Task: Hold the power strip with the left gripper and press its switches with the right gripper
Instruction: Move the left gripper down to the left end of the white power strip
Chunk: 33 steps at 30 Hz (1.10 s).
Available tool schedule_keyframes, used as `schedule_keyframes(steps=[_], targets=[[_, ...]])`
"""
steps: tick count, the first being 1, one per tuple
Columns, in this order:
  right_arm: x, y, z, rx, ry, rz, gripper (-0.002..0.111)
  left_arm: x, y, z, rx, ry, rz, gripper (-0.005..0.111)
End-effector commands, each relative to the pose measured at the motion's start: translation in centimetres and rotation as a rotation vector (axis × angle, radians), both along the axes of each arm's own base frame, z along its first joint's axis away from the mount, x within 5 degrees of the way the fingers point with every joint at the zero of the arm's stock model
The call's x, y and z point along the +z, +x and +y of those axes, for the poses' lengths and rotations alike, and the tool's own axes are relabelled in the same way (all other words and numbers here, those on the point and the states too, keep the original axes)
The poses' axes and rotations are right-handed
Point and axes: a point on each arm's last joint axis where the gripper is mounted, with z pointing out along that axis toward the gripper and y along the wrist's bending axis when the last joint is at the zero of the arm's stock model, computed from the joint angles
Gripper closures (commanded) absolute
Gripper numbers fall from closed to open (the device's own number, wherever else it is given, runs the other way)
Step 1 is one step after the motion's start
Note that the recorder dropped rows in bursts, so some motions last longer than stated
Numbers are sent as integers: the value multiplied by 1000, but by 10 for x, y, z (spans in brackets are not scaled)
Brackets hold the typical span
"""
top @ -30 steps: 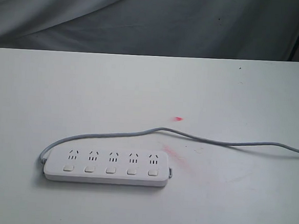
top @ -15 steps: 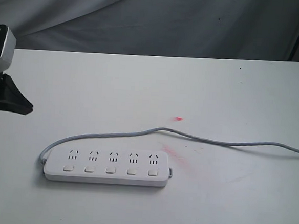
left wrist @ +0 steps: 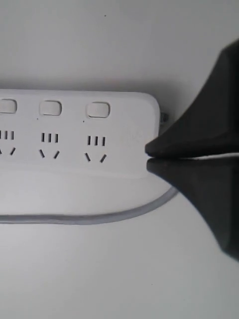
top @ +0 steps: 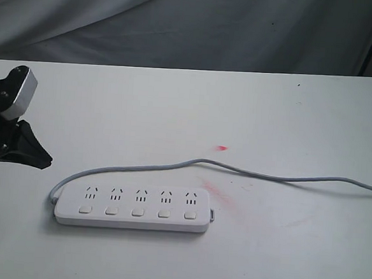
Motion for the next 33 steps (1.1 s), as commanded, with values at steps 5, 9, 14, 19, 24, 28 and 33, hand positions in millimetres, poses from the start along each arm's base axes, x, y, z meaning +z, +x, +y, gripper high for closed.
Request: schedule_keyframes(steps=[5,9,14,19,24,28,33], targets=[[-1,0,0,-7,-7,-2,108,1,-5,-3,-28,-29,34,97],[-1,0,0,-7,-7,-2,108,3,-7,-5,-36,-58,60,72],[-1,0,0,-7,-7,-2,108,5,-6,-8,-11,-99,67,40],[-1,0,0,-7,-7,-2,108,5,-7,-9,-16,-100,73,29],[-1,0,0,-7,-7,-2,108,5,-7,-9,-16,-100,73,28],[-1,0,0,-7,-7,-2,108,4,-6,-8,-14,-95,72,28],[-1,0,0,-7,-7,-2,108,-11,-2,-8,-12,-87,118,28]])
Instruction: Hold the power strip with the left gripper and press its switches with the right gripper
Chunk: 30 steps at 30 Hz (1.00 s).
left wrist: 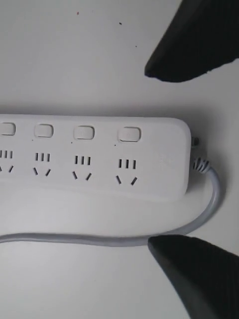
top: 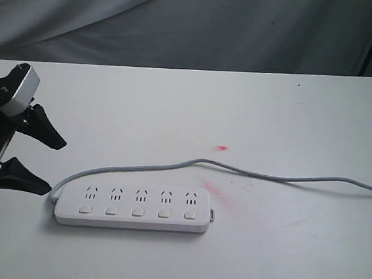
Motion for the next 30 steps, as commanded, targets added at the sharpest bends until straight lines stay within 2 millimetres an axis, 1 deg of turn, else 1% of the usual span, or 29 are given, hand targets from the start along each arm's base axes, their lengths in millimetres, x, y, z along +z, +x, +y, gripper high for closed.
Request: schedule_keyframes(steps=[1,7,14,15,22,26,30], targets=[[-1,0,0,-7,-7,-2,108,-16,3,-2,0,0,48,28],[-1,0,0,-7,-7,-2,108,-34,11,-3,30,32,47,28],[-1,0,0,-7,-7,-2,108,-52,13,-25,-40,126,-20,28],[-1,0,0,-7,-7,-2,108,-54,13,-25,-46,129,-15,28],[-1,0,0,-7,-7,-2,108,-57,10,-22,-108,167,-14,28],[-1,0,0,-7,-7,-2,108,-66,4,-22,-101,151,-24,28],[-1,0,0,-7,-7,-2,108,-67,5,-27,-111,168,-64,28]])
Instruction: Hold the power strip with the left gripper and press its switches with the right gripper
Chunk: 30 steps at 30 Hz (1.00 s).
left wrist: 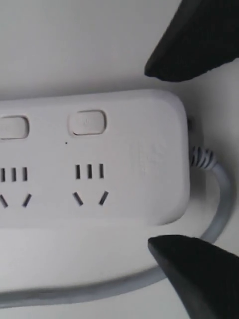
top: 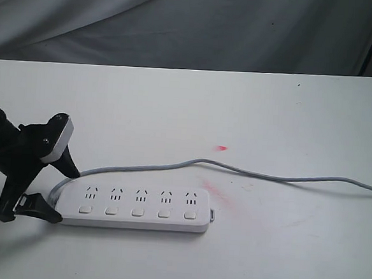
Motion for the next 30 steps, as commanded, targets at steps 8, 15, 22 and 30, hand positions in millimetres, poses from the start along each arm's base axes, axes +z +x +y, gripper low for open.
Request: schedule_keyframes(steps=[8,15,22,30], targets=[[-1,0,0,-7,-7,-2,108,-8,1,-5,8,3,-11,28],[-1,0,0,-7,-7,-2,108,-13,1,-6,14,-7,16,28],[-1,0,0,-7,-7,-2,108,-13,1,-6,13,-6,16,28],[-1,0,0,-7,-7,-2,108,-14,1,-6,9,-1,14,32]])
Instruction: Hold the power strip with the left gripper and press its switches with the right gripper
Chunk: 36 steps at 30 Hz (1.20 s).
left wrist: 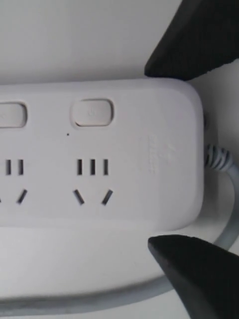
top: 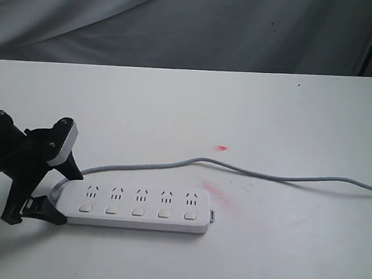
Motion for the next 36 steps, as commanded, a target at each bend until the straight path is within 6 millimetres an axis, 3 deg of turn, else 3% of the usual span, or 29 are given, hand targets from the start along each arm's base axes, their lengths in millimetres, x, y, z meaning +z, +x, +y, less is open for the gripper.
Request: schedule_keyframes(steps=[1,5,36], targets=[[-1,0,0,-7,-7,-2,108,-1,-2,-1,-7,-2,4,33],[-1,0,0,-7,-7,-2,108,-1,-2,-1,-4,-1,3,39],[-1,0,0,-7,-7,-2,108,-1,-2,-2,-6,-7,11,40]])
